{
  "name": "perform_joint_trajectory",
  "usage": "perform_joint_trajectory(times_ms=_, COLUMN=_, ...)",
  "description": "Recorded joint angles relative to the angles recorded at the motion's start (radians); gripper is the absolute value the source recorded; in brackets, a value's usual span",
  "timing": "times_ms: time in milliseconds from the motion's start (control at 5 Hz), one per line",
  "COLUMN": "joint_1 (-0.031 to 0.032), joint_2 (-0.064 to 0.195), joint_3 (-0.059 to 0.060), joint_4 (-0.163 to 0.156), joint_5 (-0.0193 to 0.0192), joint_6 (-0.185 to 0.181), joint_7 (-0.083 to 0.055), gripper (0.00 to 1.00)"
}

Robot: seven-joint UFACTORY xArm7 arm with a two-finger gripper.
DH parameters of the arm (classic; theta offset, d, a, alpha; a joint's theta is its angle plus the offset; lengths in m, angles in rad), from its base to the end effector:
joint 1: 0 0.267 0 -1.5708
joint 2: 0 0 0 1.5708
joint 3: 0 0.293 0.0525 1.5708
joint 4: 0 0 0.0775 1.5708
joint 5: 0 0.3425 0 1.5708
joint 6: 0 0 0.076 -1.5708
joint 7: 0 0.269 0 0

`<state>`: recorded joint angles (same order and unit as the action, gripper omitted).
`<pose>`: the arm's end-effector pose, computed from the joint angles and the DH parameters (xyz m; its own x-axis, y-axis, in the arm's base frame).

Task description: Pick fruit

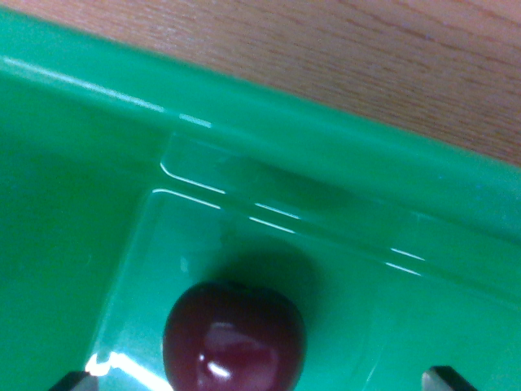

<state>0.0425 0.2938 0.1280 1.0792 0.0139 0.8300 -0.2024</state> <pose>0.4882 0.0906 0.0741 0.9356 0.3517 -0.0324 0.3497 -0.9353 -0.0544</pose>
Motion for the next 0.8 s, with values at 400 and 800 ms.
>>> perform_joint_trajectory(times_ms=400, joint_1=0.0022, joint_2=0.011, joint_3=0.002, joint_4=-0.02, joint_5=-0.0001, joint_6=-0.04, joint_7=-0.011, gripper=0.0)
perform_joint_trajectory(times_ms=800, joint_1=0.0042, joint_2=0.021, joint_3=0.004, joint_4=-0.039, joint_5=-0.0002, joint_6=-0.078, joint_7=-0.021, gripper=0.0)
